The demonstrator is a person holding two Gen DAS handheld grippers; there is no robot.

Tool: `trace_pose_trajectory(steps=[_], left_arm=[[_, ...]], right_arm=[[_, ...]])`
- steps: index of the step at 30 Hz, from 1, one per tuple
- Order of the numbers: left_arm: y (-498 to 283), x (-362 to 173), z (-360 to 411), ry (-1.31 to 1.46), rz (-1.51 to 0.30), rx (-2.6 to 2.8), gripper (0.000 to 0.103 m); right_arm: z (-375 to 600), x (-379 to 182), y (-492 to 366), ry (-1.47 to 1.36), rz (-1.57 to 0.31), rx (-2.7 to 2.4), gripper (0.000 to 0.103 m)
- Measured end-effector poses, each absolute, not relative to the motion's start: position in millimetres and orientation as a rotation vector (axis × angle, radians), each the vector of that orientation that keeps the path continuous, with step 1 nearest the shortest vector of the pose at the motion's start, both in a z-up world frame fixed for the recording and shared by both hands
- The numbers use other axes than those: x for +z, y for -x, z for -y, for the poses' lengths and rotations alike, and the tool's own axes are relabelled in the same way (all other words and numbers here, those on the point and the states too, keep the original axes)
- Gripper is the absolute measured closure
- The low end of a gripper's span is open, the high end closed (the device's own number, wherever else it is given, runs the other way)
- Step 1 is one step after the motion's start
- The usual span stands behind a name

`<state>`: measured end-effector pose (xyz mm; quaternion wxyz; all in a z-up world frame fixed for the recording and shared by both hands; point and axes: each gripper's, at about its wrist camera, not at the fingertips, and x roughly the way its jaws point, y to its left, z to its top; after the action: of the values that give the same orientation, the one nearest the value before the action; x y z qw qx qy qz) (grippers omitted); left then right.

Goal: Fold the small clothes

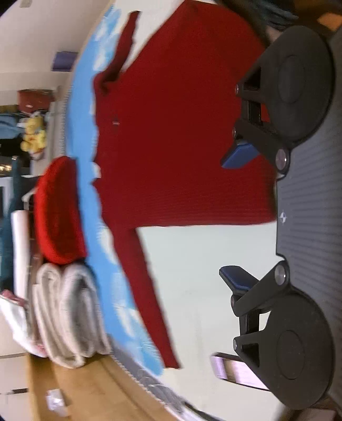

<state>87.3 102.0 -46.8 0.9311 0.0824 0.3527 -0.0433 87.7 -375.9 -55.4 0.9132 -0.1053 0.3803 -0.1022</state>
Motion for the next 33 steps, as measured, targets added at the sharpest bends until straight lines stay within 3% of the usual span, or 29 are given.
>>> trace_pose_trajectory(steps=[5, 8, 11, 14, 15, 16, 18, 24, 29, 30, 31, 32, 33], left_arm=[[-131, -52, -83, -0.149, -0.727, -0.079, 0.013], [-165, -85, -78, -0.068, -0.843, -0.075, 0.013], [-185, -123, -91, 0.052, -0.98, -0.064, 0.017], [-189, -136, -101, 0.112, -0.998, -0.058, 0.018], [-191, -135, -98, 0.099, -1.004, -0.074, 0.022], [-190, -134, -95, 0.083, -0.999, -0.108, 0.047], [-182, -128, -88, 0.024, -0.979, -0.141, 0.08], [-155, -111, -89, -0.046, -0.972, -0.113, 0.09], [-139, -108, -102, -0.038, -0.985, -0.098, 0.084], [-140, -108, -103, -0.039, -0.979, -0.087, 0.073], [-139, -108, -104, -0.043, -0.971, -0.064, 0.05], [-142, -106, -105, -0.044, -0.962, -0.04, 0.038], [-143, -103, -107, -0.036, -0.944, -0.012, 0.016]], right_arm=[[378, -27, -94, 0.12, -0.677, -0.162, 0.015], [392, -55, -138, -0.069, -0.759, -0.108, 0.015], [409, -105, -180, -0.272, -0.895, -0.129, 0.021], [416, -138, -201, -0.31, -1.065, -0.134, 0.038], [414, -141, -202, -0.284, -1.08, -0.095, 0.05], [410, -143, -199, -0.241, -1.087, -0.064, 0.068], [403, -140, -190, -0.159, -1.064, -0.072, 0.092], [408, -125, -154, -0.154, -1.017, -0.017, 0.097], [403, -131, -154, -0.115, -1.088, -0.02, 0.094], [401, -129, -154, -0.103, -1.083, -0.038, 0.088], [400, -128, -156, -0.086, -1.066, -0.066, 0.076], [399, -124, -156, -0.06, -1.035, -0.109, 0.069], [397, -118, -155, -0.038, -0.992, -0.153, 0.056]])
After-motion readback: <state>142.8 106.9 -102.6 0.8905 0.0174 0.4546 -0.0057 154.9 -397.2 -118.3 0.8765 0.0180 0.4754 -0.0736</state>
